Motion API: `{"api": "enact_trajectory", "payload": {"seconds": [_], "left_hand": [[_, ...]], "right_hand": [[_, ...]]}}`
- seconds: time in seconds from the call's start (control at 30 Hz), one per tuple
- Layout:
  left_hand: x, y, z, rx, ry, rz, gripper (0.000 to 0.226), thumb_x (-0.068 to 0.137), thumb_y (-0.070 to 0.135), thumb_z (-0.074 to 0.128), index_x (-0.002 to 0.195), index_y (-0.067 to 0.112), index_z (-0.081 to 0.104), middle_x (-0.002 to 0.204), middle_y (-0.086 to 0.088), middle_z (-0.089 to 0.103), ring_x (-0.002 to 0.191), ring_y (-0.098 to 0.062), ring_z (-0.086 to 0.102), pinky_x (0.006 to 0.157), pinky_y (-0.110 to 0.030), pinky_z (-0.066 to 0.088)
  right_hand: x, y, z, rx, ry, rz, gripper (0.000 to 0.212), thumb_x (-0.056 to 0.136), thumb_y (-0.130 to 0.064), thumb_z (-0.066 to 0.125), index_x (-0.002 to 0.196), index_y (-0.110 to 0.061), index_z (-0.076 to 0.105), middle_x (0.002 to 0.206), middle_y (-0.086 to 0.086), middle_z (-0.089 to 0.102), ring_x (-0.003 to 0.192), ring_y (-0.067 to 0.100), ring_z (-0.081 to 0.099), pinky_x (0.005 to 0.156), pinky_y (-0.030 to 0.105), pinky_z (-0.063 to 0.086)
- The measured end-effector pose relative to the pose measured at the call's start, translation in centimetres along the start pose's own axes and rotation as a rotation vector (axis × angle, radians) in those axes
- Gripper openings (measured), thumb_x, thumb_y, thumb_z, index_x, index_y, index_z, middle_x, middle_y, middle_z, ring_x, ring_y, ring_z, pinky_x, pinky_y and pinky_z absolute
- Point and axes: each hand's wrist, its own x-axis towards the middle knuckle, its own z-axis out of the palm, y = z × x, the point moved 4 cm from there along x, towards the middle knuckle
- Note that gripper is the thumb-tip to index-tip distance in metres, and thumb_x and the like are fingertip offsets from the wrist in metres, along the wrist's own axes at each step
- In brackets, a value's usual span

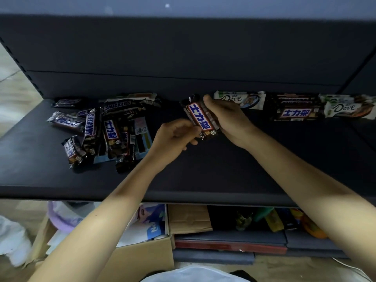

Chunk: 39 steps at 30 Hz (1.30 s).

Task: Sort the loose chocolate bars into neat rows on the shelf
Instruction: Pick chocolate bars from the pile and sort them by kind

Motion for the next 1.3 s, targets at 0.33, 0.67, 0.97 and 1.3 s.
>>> {"api": "enact_trajectory", "payload": {"seconds": [0.33,0.67,0.97,1.3], "left_hand": [[0.2,-1.2,-0.3,-0.104,-0.034,-0.081,0.012,0.091,0.017,0.055,0.087,0.024,0.062,0.078,0.011,0.067,0.067,0.002,0.062,0.060,-0.016,0.044],[0.0,-1.1,-1.5,0.596,0.311,0.626,0.018,0.085,0.008,0.058,0.099,0.003,0.068,0.098,-0.011,0.067,0.085,-0.011,0.061,0.074,-0.010,0.048],[0.5,-2.2,-2.5,0.644,0.121,0.444,0.034,0.087,0.020,0.048,0.120,0.015,0.052,0.127,-0.004,0.051,0.091,-0.021,0.063,0.069,-0.031,0.056],[2.2,-4.5,-3.9,0.965,-0.117,0.150,0.030,0.094,0.030,0.045,0.121,0.025,0.057,0.129,0.005,0.053,0.121,-0.016,0.046,0.098,-0.033,0.037]], "right_hand": [[-0.2,0.5,0.2,-0.107,0.005,-0.048,0.019,0.093,-0.016,0.052,0.106,-0.010,0.065,0.081,-0.005,0.066,0.066,-0.004,0.064,0.059,0.011,0.048],[0.0,1.6,0.7,0.194,-0.114,0.267,0.037,0.097,-0.039,0.037,0.097,-0.016,0.066,0.087,-0.001,0.068,0.080,0.007,0.067,0.070,0.020,0.057],[3.7,1.4,-0.1,-0.332,-0.068,0.097,0.032,0.085,-0.002,0.062,0.113,-0.017,0.061,0.097,-0.004,0.064,0.088,0.007,0.060,0.078,0.016,0.050],[11.4,0.5,-1.9,-0.897,0.095,-0.088,0.032,0.085,-0.005,0.064,0.117,-0.006,0.062,0.120,0.010,0.063,0.109,0.016,0.058,0.086,0.018,0.042]]}}
